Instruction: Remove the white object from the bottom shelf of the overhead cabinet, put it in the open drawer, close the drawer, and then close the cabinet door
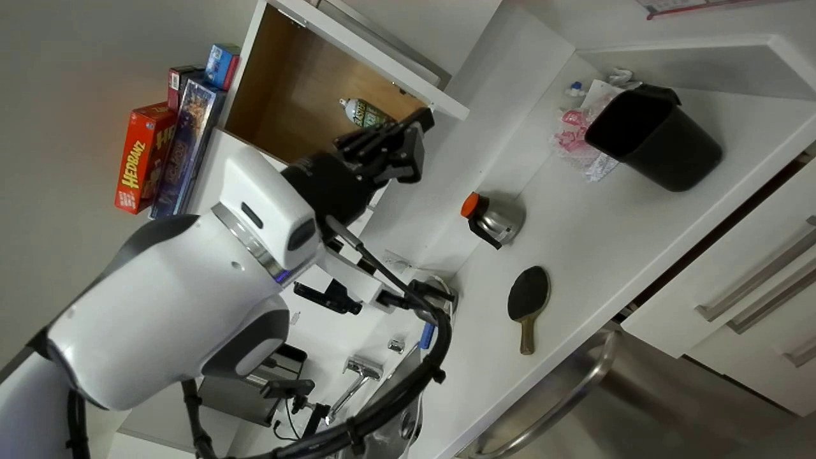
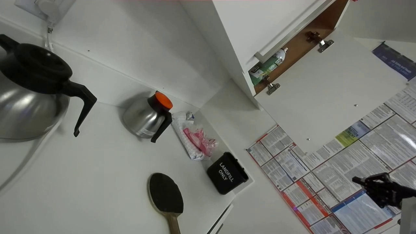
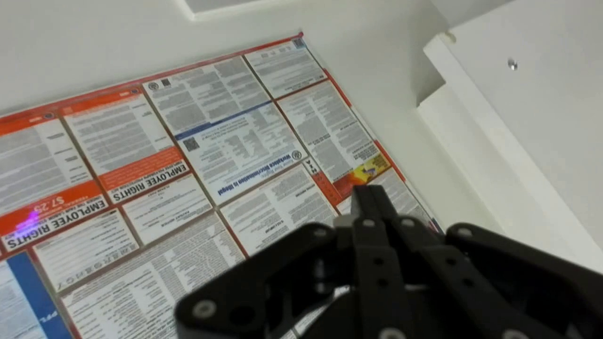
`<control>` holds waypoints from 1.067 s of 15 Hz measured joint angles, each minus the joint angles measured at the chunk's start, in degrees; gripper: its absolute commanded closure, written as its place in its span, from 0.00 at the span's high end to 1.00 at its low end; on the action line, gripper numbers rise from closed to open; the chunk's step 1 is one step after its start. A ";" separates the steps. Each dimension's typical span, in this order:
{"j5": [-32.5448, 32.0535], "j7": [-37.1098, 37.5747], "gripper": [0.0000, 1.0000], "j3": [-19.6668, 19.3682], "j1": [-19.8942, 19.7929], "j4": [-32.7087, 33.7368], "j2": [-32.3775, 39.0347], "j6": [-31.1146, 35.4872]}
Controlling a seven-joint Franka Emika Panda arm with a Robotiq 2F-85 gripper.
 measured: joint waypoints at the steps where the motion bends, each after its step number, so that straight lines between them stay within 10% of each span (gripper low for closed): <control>1: 0.00 0.46 0.00 -1.46 0.64 2.23 0.77 -1.77; 12: 3.76 9.70 0.00 -14.56 9.91 24.71 19.62 -27.01; 16: 10.59 9.52 0.00 -14.59 7.55 30.71 25.88 -36.17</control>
